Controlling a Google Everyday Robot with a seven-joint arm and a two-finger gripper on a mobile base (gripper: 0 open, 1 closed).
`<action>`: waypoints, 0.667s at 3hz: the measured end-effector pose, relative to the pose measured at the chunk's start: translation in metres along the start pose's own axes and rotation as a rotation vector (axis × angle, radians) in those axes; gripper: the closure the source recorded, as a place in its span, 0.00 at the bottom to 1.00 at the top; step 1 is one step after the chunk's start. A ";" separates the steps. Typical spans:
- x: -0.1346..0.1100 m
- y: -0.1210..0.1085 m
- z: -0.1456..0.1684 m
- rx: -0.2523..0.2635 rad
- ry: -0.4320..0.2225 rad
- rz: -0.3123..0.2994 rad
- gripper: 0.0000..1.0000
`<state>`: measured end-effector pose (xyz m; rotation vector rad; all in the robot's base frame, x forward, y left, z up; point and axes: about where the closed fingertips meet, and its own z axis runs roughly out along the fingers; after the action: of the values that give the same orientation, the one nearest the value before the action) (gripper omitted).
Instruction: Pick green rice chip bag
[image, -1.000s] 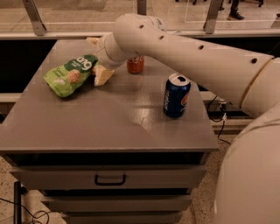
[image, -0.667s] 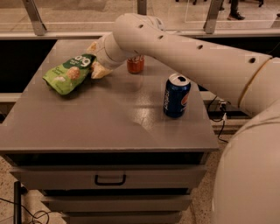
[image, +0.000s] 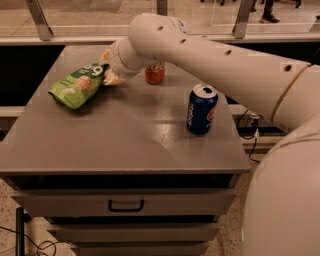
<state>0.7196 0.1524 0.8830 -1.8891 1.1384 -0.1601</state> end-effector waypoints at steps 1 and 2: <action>0.000 0.001 -0.001 0.000 0.000 0.001 1.00; -0.001 -0.005 -0.005 0.030 -0.019 0.025 1.00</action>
Offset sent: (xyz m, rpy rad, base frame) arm 0.0023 -0.0062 0.0191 0.0944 -0.0129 -0.0284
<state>0.7196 0.1510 0.8907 -1.8455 1.1406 -0.1445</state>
